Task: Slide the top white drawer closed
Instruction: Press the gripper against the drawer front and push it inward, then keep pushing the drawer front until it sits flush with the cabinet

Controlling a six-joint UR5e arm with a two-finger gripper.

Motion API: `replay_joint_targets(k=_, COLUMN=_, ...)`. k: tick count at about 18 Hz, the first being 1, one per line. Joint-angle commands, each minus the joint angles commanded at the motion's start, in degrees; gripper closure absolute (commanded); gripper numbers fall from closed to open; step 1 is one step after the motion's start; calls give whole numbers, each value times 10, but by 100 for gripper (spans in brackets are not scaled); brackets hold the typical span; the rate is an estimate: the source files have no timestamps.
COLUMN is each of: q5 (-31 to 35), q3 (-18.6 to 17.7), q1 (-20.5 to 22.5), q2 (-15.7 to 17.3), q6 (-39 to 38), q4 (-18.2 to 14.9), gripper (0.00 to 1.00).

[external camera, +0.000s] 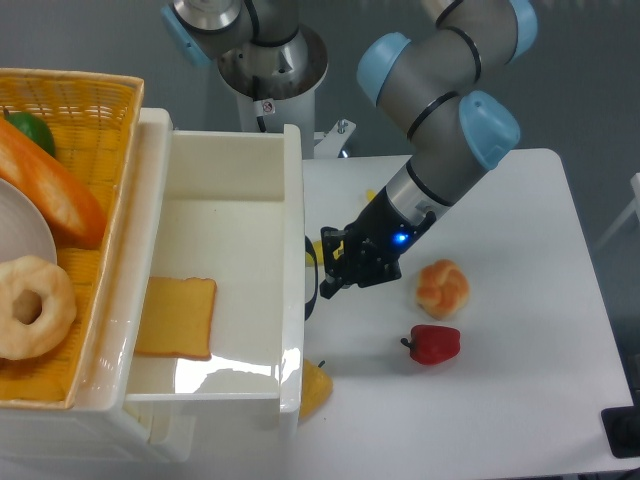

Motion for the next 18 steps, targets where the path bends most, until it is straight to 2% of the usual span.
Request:
replay_joint_targets(k=6, q5=-1, q3=0, q1=-14, q2=4, q6=0, q4=-11, gripper=100)
replay_joint_targets(k=18, q5=-4, q3=-1, q1=-51, q2=8, q6=-46, q4=-9, gripper=100)
